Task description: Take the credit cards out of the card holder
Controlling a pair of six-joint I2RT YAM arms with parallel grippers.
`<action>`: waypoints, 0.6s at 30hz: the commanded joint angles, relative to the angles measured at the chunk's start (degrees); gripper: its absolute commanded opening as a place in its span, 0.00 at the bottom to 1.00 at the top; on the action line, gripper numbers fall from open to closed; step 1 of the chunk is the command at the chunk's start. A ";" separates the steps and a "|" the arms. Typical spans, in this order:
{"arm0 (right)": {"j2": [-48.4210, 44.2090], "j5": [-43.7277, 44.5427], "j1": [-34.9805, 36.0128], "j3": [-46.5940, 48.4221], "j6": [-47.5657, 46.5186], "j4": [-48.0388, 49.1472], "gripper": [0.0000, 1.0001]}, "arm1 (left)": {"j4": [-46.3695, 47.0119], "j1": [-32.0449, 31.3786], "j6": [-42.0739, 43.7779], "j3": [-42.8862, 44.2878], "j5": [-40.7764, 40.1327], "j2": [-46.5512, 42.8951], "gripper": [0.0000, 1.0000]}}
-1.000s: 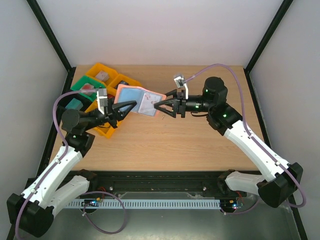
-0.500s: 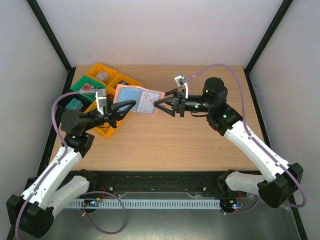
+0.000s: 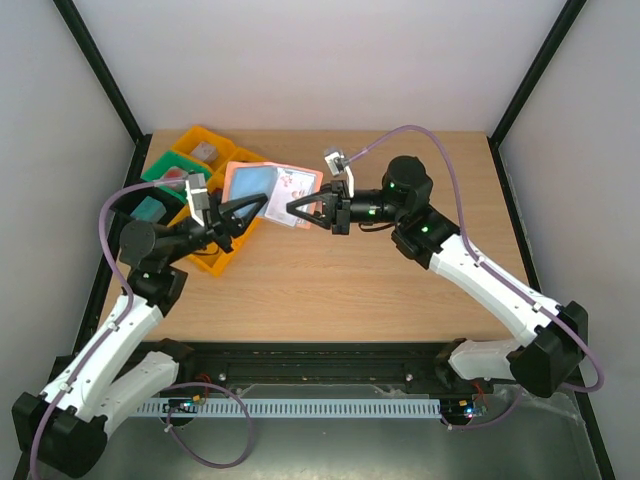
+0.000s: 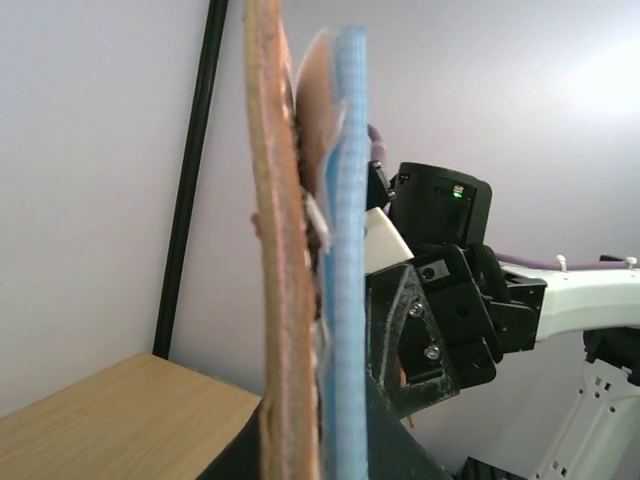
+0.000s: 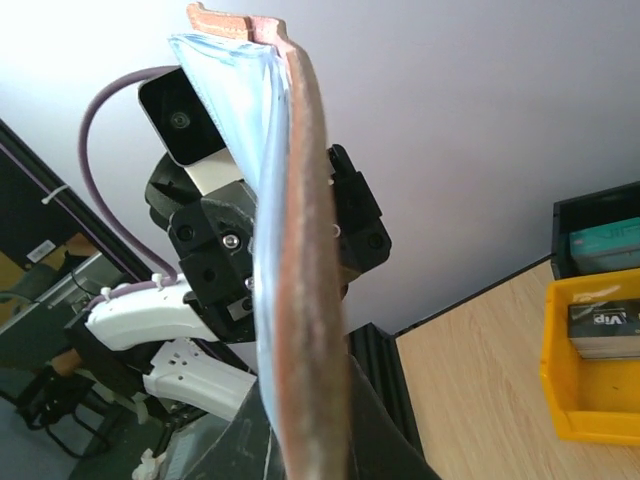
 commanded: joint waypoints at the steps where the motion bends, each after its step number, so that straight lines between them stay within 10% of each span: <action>1: -2.06 0.44 0.31 -0.72 1.09 4.62 0.02 | -0.33 0.18 -1.03 -0.39 -2.42 -1.29 0.03; 5: -3.09 5.43 0.20 -0.41 -3.68 -3.62 0.02 | -10.51 3.56 0.59 -0.50 -18.28 -1.97 0.43; 10: -0.47 21.19 0.25 3.95 -9.79 -21.04 0.02 | -19.65 8.64 8.44 -0.14 -27.03 -4.07 0.59; 18: 6.50 33.24 2.14 11.43 -12.68 -33.53 0.02 | -21.38 8.72 22.06 1.77 -9.57 -8.21 0.50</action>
